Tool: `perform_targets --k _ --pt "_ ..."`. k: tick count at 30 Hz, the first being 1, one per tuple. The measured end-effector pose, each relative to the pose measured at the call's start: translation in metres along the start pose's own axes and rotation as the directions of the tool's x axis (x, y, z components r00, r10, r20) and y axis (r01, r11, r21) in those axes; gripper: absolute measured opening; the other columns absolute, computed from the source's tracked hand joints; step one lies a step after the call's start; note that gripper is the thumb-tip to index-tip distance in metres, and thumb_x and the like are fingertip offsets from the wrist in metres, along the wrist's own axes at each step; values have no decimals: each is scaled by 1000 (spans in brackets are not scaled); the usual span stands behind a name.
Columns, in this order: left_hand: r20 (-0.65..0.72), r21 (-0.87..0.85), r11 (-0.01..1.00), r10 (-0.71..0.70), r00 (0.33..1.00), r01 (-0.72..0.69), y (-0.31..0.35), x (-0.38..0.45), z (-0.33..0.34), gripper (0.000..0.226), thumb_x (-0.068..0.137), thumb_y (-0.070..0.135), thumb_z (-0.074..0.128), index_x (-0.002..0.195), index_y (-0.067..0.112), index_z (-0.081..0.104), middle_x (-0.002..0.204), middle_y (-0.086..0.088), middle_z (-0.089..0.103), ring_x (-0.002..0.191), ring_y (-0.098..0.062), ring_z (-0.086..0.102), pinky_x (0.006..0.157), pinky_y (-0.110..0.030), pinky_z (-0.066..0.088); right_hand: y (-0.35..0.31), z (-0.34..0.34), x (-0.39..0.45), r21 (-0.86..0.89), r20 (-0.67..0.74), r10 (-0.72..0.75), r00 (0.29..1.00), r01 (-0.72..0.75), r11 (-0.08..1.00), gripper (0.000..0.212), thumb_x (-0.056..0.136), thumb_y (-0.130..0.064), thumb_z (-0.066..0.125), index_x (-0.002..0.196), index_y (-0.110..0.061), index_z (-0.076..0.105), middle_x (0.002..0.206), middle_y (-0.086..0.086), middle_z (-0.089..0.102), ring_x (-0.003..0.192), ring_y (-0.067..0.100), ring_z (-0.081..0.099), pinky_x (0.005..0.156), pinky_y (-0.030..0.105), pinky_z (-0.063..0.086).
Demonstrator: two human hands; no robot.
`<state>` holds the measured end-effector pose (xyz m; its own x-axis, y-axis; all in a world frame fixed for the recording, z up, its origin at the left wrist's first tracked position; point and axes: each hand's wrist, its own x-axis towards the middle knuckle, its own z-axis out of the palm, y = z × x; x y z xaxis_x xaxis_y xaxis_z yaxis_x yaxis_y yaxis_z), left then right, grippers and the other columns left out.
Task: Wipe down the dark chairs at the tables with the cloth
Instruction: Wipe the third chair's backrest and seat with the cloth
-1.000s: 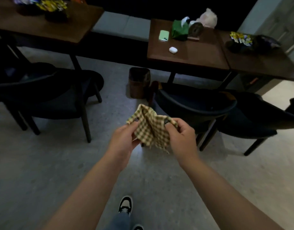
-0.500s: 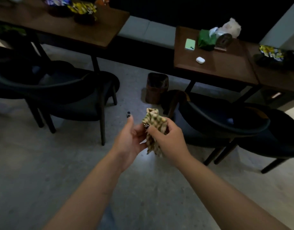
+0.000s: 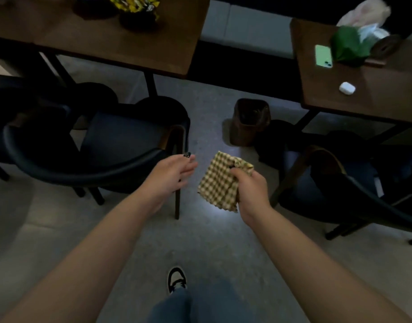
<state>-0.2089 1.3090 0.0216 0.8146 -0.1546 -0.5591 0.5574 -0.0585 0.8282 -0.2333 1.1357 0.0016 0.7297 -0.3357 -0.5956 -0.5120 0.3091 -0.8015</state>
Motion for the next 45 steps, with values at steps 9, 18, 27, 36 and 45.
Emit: perform_targets --k 9,18,27,36,45 --pt "-291 207 976 123 949 -64 -3 128 -81 28 104 34 37 119 23 59 121 4 62 116 -12 53 99 -30 39 -8 80 91 -231 45 -167 985 173 957 14 92 -20 55 91 -30 64 92 -13 69 91 9 66 73 25 54" --pt "-583 209 960 -32 812 188 -30 206 -101 35 103 41 33 121 17 52 89 3 57 79 -15 53 72 -32 36 8 170 151 -582 484 -308 819 564 586 45 98 -24 46 142 -30 42 105 -4 66 77 -4 56 68 11 43" --pt "-409 -360 901 -387 826 244 -51 236 -134 28 102 37 36 119 21 52 123 -4 57 107 -17 56 103 -40 42 11 211 155 -717 691 -55 721 693 73 33 99 -31 43 100 -15 72 110 -2 69 124 15 43 107 32 28" --pt "-372 -326 889 -432 822 320 -78 262 -153 45 102 41 29 130 14 52 135 -10 55 120 -25 54 109 -45 38 38 283 199 -437 472 380 795 586 -683 49 94 -44 45 136 -21 47 148 9 36 137 30 26 114 53 2" --pt "-174 -348 890 -369 913 293 -84 275 -147 41 104 44 24 115 20 55 125 -7 61 119 -21 56 102 -38 41 19 300 253 -626 296 375 878 475 -618 49 89 -45 46 130 -20 51 140 8 45 132 30 33 109 52 24"
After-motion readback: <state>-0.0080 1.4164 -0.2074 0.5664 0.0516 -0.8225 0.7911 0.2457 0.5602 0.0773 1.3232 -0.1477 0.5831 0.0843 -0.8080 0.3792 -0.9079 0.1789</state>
